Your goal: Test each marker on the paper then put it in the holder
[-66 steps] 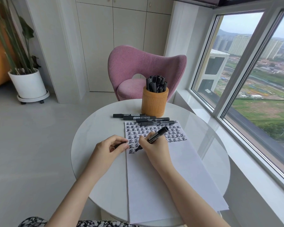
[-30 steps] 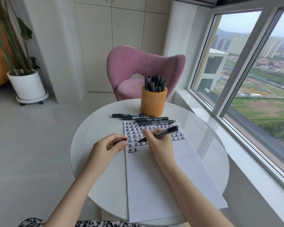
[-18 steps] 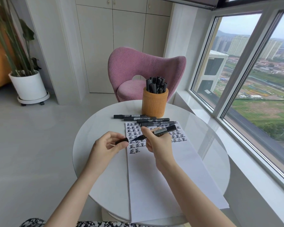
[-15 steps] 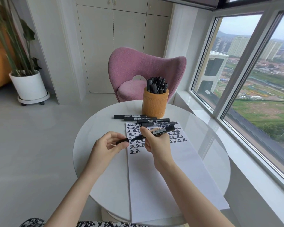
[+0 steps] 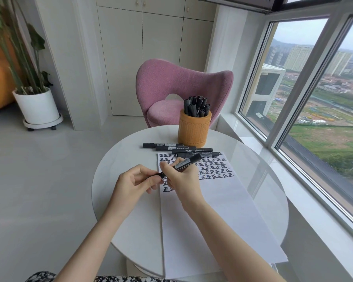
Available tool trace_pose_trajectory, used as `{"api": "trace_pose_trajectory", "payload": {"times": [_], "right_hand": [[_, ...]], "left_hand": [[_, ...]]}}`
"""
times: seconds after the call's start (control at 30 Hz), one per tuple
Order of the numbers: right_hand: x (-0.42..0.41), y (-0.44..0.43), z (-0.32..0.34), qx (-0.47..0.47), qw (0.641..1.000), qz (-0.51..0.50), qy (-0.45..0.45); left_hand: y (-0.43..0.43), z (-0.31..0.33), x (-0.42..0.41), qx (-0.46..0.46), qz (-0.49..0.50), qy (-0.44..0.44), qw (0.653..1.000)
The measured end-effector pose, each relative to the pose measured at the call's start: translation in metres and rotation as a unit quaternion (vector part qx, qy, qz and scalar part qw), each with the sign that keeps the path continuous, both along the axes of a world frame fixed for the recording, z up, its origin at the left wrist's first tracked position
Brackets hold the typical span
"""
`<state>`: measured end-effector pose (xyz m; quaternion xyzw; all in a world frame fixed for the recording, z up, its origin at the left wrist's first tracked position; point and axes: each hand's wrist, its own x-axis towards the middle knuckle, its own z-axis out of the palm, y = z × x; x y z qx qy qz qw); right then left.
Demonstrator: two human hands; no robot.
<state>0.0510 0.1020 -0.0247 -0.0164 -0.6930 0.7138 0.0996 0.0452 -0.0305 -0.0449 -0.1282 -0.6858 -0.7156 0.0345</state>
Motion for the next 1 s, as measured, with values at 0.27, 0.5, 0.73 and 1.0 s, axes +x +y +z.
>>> {"api": "trace_pose_trajectory", "payload": {"times": [0.27, 0.5, 0.73, 1.0], "right_hand": [[-0.003, 0.0, 0.002, 0.026, 0.999, 0.035, -0.001], [0.005, 0.005, 0.008, -0.013, 0.994, 0.102, 0.02], [-0.014, 0.033, 0.024, 0.013, 0.999, 0.011, 0.033], [-0.062, 0.116, 0.078, 0.309, 0.949, -0.058, 0.032]], "left_hand": [[0.0, 0.001, 0.002, -0.005, -0.01, 0.002, 1.0], [0.0, 0.005, 0.0, 0.009, 0.015, 0.003, 1.0], [0.018, 0.028, -0.019, -0.085, -0.019, 0.024, 0.996], [0.053, 0.06, -0.075, -0.214, 0.077, 0.125, 0.966]]}}
